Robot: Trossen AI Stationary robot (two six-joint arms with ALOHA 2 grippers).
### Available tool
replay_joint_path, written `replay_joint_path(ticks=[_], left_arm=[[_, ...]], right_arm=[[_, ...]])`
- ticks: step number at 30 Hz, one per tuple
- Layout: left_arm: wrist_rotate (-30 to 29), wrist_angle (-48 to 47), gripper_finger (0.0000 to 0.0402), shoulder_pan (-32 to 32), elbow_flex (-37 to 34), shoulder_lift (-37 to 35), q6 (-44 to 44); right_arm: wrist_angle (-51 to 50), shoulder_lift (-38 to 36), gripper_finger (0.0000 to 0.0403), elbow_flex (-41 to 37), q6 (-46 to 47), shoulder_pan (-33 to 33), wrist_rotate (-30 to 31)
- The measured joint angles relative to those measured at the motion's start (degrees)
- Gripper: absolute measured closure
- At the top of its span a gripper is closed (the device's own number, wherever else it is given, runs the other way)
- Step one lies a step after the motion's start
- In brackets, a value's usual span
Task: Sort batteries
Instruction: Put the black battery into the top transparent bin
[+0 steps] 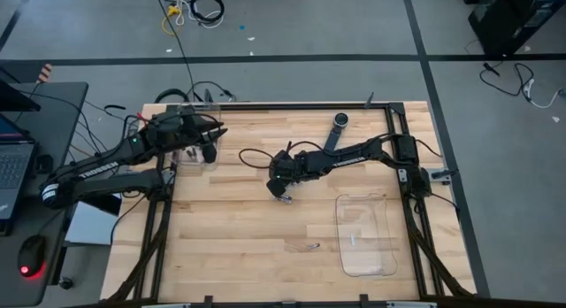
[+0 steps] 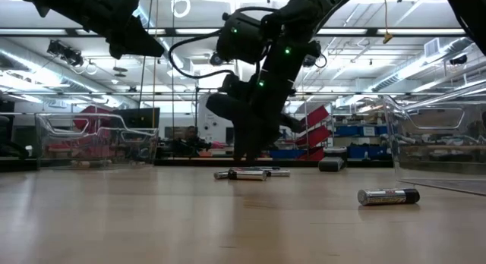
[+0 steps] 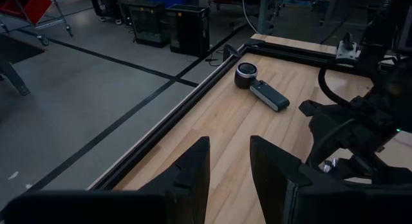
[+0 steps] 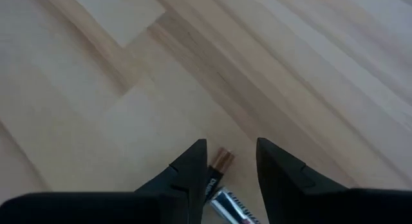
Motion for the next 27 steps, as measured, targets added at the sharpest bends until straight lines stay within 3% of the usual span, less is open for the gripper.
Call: replay_joint_path(ticks=[27], left_arm=[[0.0, 0.0, 0.0291, 0.0, 0.0, 0.0, 0.0]], right_arm=[[7.5, 0.0, 0.0283, -5.3, -0.4, 0.2, -0.1]])
